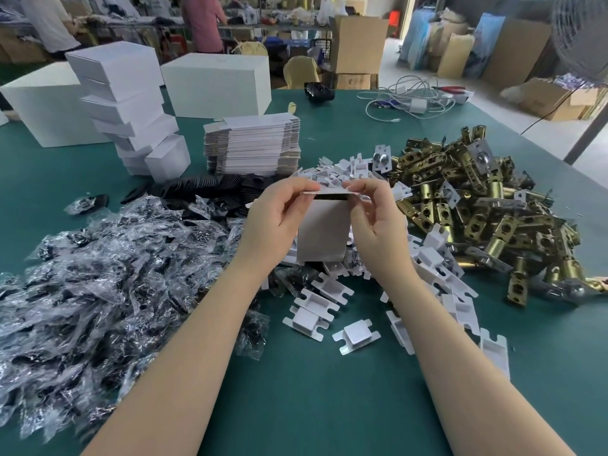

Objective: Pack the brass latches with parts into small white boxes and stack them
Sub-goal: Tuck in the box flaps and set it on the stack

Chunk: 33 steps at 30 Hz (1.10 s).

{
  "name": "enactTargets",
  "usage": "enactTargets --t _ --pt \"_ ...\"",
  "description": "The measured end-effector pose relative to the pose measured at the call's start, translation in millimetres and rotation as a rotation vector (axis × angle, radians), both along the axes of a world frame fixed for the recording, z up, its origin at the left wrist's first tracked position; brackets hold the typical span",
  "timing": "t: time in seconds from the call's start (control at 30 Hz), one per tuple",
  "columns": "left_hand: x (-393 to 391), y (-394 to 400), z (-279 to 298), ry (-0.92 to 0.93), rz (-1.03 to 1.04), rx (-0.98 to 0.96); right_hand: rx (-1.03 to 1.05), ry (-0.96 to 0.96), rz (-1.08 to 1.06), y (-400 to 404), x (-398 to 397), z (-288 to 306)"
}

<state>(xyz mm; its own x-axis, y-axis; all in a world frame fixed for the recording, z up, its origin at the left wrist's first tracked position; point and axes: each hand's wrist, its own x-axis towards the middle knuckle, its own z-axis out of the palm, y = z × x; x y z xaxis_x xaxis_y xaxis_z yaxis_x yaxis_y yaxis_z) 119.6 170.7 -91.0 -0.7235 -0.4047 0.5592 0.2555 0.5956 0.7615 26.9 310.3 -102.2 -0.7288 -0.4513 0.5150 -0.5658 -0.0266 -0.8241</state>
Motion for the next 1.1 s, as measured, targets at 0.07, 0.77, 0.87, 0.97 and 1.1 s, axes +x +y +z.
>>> enactTargets --t 0.07,0.77,0.87,0.97,1.1 --pt "0 -5 -2 -0.001 -0.012 -0.066 0.024 0.049 0.034 5 0 -1" --pt "4 -1 5 -0.009 -0.051 0.043 0.088 0.301 -0.01 4 -12 1" --pt "5 1 8 0.027 -0.043 0.1 0.051 0.228 -0.005 2 -8 5" --pt "2 3 9 0.035 -0.028 0.16 -0.014 0.099 0.014 0 -3 9" --pt "0 9 7 0.068 -0.028 0.233 -0.078 0.036 0.012 -2 -1 12"
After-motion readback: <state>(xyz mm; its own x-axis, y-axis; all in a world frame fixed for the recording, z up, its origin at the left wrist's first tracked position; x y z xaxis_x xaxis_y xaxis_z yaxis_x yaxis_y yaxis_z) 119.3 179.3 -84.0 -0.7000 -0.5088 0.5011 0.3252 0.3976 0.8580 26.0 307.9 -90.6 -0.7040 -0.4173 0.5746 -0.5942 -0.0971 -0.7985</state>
